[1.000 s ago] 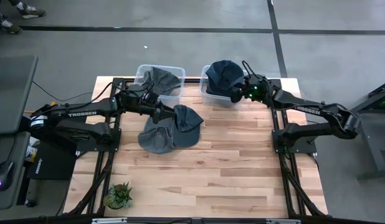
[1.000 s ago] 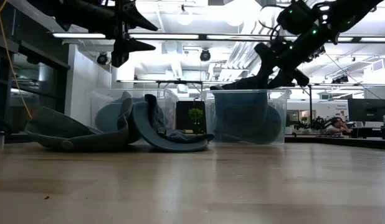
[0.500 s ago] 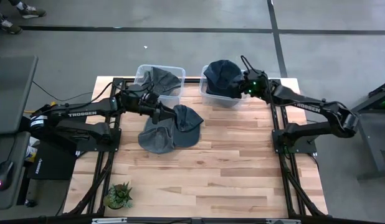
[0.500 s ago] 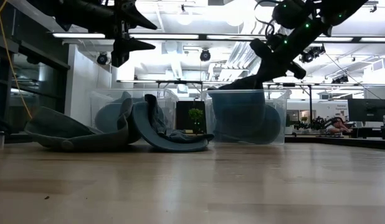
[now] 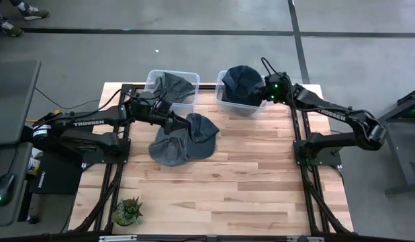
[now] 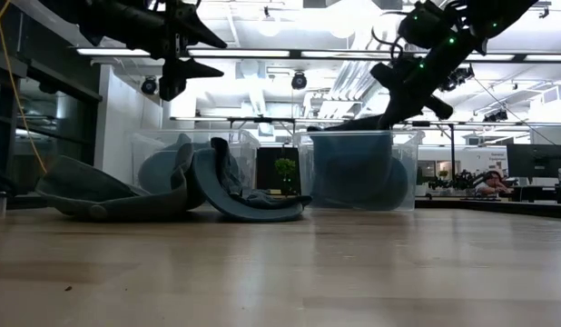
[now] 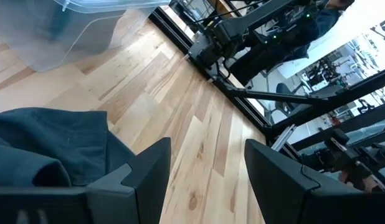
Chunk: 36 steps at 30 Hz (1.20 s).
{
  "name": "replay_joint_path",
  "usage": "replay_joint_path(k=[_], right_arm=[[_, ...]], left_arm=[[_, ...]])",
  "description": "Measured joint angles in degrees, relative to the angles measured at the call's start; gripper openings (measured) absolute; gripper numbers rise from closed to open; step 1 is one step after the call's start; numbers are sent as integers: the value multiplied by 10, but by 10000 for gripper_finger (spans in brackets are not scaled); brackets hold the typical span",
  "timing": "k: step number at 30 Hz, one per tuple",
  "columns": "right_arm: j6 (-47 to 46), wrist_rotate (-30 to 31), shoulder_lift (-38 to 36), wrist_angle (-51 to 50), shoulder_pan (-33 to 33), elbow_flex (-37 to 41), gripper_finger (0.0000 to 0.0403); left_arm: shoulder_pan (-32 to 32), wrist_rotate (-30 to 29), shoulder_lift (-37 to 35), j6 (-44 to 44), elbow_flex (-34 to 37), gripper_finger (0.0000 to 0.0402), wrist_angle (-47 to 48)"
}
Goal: Pick & Place hat
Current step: Put the right black cap into the right transparent bin
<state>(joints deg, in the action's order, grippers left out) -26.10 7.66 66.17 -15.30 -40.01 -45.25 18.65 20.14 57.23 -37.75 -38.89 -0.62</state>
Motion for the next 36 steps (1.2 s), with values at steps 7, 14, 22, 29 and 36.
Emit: replay_joint_path(k=[7, 14, 22, 29, 36], right_arm=[[11, -52, 1, -26, -17, 0, 6], [17, -67, 1, -31, -27, 0, 5], [17, -79, 18, -47, -44, -1, 5], [21, -85, 51, -48, -43, -2, 5], [8, -82, 55, -33, -43, -2, 5]], left_arm=[[0, 0, 0, 0, 0, 202, 0], [0, 0, 0, 0, 0, 202, 0], [0, 0, 0, 0, 0, 202, 4], [0, 0, 0, 0, 0, 202, 5], [0, 0, 0, 0, 0, 202, 9]])
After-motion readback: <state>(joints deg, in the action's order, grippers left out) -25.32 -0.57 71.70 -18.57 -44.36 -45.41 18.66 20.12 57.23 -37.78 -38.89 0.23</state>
